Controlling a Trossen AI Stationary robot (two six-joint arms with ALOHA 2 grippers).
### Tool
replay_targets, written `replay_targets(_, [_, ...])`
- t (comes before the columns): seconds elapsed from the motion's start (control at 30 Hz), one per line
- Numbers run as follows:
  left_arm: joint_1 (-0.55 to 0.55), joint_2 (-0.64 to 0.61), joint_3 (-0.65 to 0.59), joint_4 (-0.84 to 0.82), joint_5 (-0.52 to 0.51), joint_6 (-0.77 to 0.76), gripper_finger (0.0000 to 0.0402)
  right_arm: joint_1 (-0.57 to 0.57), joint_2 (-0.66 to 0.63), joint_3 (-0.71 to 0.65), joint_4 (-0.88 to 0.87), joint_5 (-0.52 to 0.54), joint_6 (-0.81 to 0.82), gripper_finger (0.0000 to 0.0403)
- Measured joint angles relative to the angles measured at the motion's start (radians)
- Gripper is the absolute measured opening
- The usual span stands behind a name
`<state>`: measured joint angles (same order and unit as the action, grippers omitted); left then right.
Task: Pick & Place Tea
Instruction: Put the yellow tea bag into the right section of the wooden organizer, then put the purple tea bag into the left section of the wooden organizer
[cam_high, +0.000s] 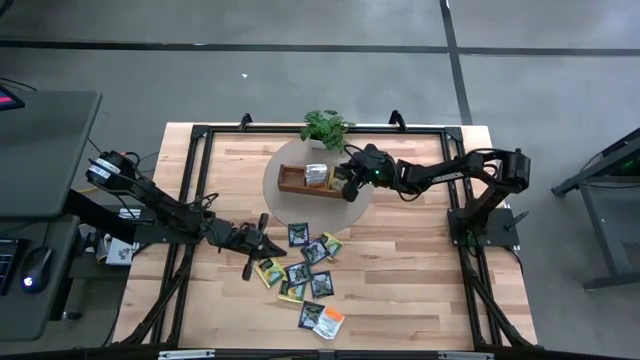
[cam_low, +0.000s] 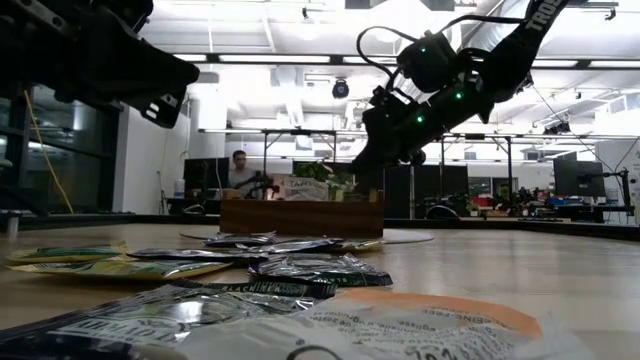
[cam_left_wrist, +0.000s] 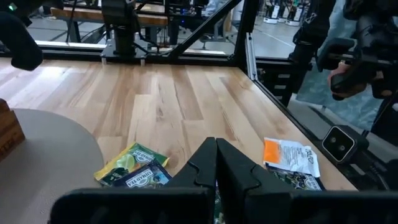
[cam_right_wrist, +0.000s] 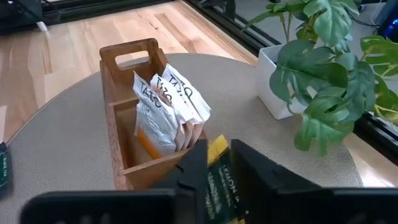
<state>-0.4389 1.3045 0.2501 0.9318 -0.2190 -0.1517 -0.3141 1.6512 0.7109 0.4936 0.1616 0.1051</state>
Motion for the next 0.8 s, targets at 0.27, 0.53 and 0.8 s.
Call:
replay_targets(0.27, [0.000,0.000,0.000,0.000,-0.048,-0.045,0.0000,0.001,-0.022,0.000,0.002,-0.004,0.000,0.0156])
replay_targets(0.53, [0.000,0.000,0.000,-0.023,-0.077,-0.075,0.0000,0.059,-0.157,0.000,-0.004,0.008,-0.011,0.0167])
replay_targets(0.8, [0.001,0.009,0.001,-0.066,-0.106,-0.116,0.0000,0.228,-0.243,0.001,-0.052,0.081,0.046,0.0119])
